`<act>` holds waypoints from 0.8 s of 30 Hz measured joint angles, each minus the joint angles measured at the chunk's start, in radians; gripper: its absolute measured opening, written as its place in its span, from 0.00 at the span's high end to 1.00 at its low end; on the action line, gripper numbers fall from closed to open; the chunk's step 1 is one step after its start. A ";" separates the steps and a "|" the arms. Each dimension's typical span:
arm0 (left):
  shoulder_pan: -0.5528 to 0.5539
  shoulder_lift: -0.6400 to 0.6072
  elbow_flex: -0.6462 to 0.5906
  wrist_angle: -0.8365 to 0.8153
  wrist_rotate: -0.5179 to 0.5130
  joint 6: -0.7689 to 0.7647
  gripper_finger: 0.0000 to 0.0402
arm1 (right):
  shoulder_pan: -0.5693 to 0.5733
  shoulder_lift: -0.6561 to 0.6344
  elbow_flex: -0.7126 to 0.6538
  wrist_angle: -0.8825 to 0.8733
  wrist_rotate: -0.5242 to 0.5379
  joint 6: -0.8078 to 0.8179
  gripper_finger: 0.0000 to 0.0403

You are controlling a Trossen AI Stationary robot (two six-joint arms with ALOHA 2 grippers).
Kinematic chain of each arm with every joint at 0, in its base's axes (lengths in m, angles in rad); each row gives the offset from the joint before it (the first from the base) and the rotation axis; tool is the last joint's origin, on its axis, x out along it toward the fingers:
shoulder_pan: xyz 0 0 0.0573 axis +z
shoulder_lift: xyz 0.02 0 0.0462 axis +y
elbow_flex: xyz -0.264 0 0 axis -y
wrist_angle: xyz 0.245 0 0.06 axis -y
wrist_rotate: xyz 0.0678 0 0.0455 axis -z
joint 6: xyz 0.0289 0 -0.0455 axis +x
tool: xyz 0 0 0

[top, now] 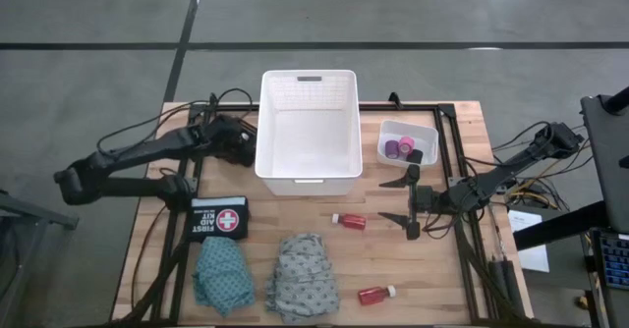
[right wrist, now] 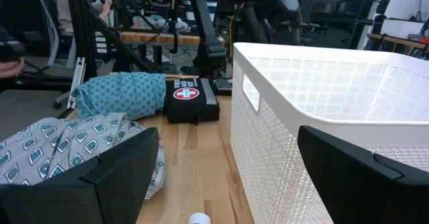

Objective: Pick & Place Medicine items
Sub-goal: Put the top red medicine bottle into the black bin

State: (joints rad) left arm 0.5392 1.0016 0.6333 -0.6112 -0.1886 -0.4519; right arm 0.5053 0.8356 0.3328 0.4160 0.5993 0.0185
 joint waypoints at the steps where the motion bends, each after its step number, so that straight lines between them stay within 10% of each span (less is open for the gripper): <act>1: -0.021 -0.017 0.002 0.001 -0.012 0.000 0.50 | 0.000 0.000 0.000 0.000 0.000 0.000 0.12; 16: -0.404 -0.315 -0.038 0.043 -0.141 0.010 0.49 | 0.000 0.000 0.000 0.000 0.000 0.000 0.12; 24: -0.874 -0.433 -0.096 0.121 -0.580 0.030 0.48 | 0.000 0.000 0.000 0.000 0.000 0.000 0.12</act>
State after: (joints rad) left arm -0.3348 0.5690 0.5378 -0.4905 -0.7684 -0.4215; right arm 0.5053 0.8356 0.3328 0.4160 0.5993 0.0185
